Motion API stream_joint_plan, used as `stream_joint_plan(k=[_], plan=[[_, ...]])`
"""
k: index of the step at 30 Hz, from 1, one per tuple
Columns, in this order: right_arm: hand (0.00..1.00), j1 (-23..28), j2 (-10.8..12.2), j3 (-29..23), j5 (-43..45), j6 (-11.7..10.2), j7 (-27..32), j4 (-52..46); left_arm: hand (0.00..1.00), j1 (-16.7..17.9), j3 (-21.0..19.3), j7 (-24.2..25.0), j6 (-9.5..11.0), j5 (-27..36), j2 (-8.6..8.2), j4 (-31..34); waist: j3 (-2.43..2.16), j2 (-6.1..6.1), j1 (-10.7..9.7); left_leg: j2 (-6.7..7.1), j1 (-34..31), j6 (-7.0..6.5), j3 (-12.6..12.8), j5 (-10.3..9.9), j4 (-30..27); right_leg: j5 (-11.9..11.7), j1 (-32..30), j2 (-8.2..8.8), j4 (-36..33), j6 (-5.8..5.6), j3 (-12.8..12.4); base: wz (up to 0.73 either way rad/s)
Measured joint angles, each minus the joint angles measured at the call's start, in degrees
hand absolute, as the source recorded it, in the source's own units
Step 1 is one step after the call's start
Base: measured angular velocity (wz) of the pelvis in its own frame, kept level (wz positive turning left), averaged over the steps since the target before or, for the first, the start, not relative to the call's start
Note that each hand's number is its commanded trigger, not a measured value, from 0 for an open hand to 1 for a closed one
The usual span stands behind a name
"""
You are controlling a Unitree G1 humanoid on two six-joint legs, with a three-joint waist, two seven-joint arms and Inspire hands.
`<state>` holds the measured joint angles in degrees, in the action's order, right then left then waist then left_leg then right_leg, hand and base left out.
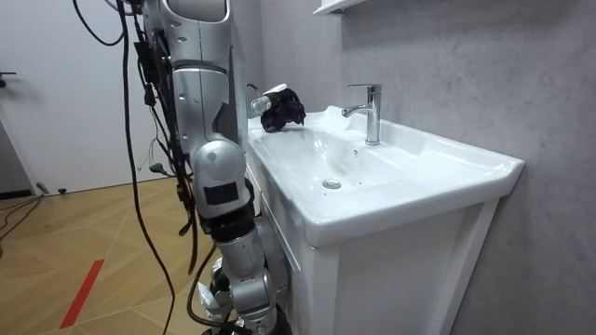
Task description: Wipe basin
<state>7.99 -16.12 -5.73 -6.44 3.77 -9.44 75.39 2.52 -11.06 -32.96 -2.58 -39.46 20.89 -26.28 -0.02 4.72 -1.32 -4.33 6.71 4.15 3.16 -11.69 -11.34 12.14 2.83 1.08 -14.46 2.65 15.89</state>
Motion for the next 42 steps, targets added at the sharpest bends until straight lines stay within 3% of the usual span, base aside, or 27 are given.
stream_joint_plan(k=[9,10,11,23,31,38,42], plan=[[0.00,-0.1,0.0,0.0,0.1,0.0,-0.1,0.0,1.00,0.3,0.1,1.5,-0.1,-0.1,-0.02,0.0,0.03,-0.09,-0.3,0.00,-0.1,0.00,0.0,0.0,0.0,0.0,0.0,0.01,0.0,0.00,0.0,0.00],[0.00,-0.1,0.0,0.0,0.1,0.0,-0.1,0.0,0.66,0.4,0.1,1.6,-0.1,-0.1,-0.02,0.0,0.03,-0.09,-0.3,0.00,-0.1,0.00,0.0,0.0,0.0,0.0,0.0,0.01,0.0,0.00,0.0,0.00],[0.00,0.0,0.0,0.0,0.1,0.0,-0.1,0.0,0.00,0.4,0.1,1.7,-0.3,-0.1,-0.02,0.0,0.03,-0.09,-0.3,0.00,-0.1,0.00,0.0,0.0,0.0,0.0,0.0,0.01,0.0,0.00,0.0,0.00],[0.00,0.1,0.0,0.0,-0.1,-0.1,0.0,0.0,0.00,0.4,0.1,2.0,-1.0,-1.0,-0.02,0.0,-0.01,0.30,-0.3,-0.01,-0.1,0.00,0.1,0.0,0.0,0.0,0.0,-0.05,0.0,0.00,-0.1,0.00],[0.00,0.1,0.0,0.0,-0.3,-0.7,0.2,0.0,0.00,0.4,0.1,-0.6,0.0,-4.3,0.00,0.0,0.19,1.52,-0.7,-0.02,-0.1,0.00,0.3,0.0,0.0,0.0,0.0,-0.04,0.0,-0.01,-0.2,0.00],[0.00,-0.4,0.0,0.0,-0.2,-1.2,-0.1,0.0,0.00,0.4,0.1,-0.6,0.3,-14.3,0.01,0.9,0.19,1.53,-0.6,-0.04,-0.2,-0.01,1.5,0.0,0.1,0.0,-0.8,0.04,-0.3,-0.02,-0.6,-0.03],[0.00,-0.6,0.0,0.0,-0.3,-1.2,-0.8,0.0,0.00,0.4,0.1,-0.5,-0.1,-16.1,0.01,2.0,0.23,1.34,-1.2,-0.05,-0.3,-0.01,1.5,0.0,0.1,0.0,-0.8,0.00,-0.3,-0.02,-0.5,0.00]])
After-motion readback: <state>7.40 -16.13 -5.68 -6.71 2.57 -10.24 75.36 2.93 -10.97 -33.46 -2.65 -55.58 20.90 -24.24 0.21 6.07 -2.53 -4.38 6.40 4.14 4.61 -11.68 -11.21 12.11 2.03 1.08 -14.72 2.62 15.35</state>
